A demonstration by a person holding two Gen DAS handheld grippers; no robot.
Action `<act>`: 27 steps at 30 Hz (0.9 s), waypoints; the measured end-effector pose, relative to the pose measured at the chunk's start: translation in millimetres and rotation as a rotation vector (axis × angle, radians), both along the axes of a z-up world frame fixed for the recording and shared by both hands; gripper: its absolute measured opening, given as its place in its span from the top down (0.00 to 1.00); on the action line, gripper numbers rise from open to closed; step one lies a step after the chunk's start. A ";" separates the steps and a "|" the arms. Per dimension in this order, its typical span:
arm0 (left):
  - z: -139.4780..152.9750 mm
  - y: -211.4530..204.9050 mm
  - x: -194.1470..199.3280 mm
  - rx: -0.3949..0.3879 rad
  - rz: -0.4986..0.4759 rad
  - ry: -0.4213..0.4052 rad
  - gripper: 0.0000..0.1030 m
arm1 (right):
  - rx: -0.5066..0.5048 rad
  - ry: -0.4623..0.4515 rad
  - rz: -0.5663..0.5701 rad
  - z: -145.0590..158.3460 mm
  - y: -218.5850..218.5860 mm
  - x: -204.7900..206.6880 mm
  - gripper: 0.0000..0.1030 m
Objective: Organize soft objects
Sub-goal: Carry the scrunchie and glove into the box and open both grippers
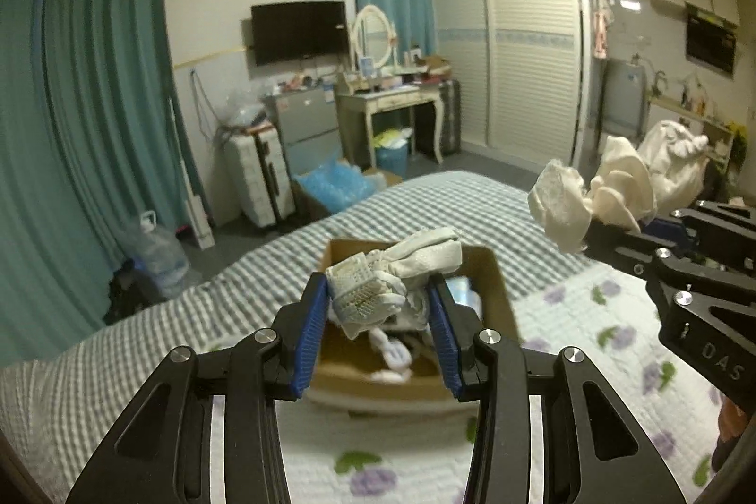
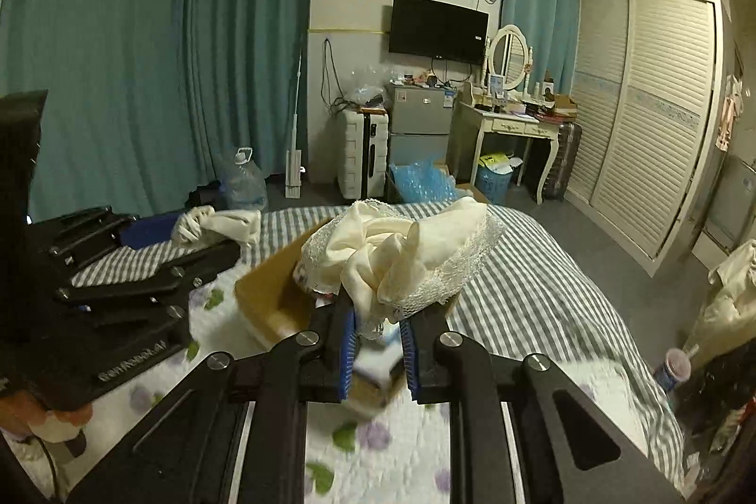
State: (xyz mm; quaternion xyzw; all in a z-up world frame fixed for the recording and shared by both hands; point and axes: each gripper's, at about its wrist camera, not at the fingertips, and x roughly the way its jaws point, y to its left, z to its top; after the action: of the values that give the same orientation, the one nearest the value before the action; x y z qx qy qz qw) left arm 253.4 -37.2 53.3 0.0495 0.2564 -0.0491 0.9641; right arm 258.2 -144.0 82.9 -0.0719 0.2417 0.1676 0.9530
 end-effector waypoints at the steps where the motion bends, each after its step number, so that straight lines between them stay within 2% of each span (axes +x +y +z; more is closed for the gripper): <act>1: -4.0 1.7 12.5 -0.004 0.000 0.007 0.60 | 0.003 0.004 0.003 -2.2 4.3 12.1 0.84; 3: -14.3 6.1 39.2 -0.009 0.007 0.021 0.60 | 0.004 0.017 0.000 -10.1 12.2 38.2 0.84; 8: -54.9 3.0 92.8 0.049 0.001 0.077 0.60 | 0.014 0.074 -0.015 -47.3 20.8 101.5 0.84; 13: -90.1 0.0 118.1 0.055 -0.006 0.127 0.60 | 0.026 0.157 -0.028 -98.1 23.6 158.7 0.84; 17: -100.6 -3.5 125.7 0.061 -0.022 0.127 0.59 | 0.036 0.199 -0.029 -127.4 26.2 181.9 0.83; 18: -101.1 -4.4 124.8 0.063 -0.027 0.125 0.56 | 0.023 0.204 -0.028 -133.8 27.2 186.4 0.81; 20: -103.2 -7.5 120.4 0.073 -0.038 0.111 0.55 | -0.001 0.209 -0.050 -142.1 27.7 190.5 0.69; 22: -104.7 -10.8 118.5 0.104 -0.031 0.120 0.46 | 0.008 0.213 -0.066 -145.0 24.6 191.6 0.51; 24: -103.4 -9.0 115.0 0.110 0.007 0.118 0.26 | 0.011 0.206 -0.092 -142.3 18.0 189.1 0.49; 27: -90.7 -0.8 105.8 0.059 0.041 0.126 0.22 | 0.028 0.198 -0.119 -126.7 5.5 178.1 0.41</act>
State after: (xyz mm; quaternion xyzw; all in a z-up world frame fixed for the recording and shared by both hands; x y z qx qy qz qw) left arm 359.3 -38.0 -37.4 0.0696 0.3187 -0.0247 0.9450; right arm 436.3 -138.5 -43.9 -0.0271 0.3363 0.1204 0.9336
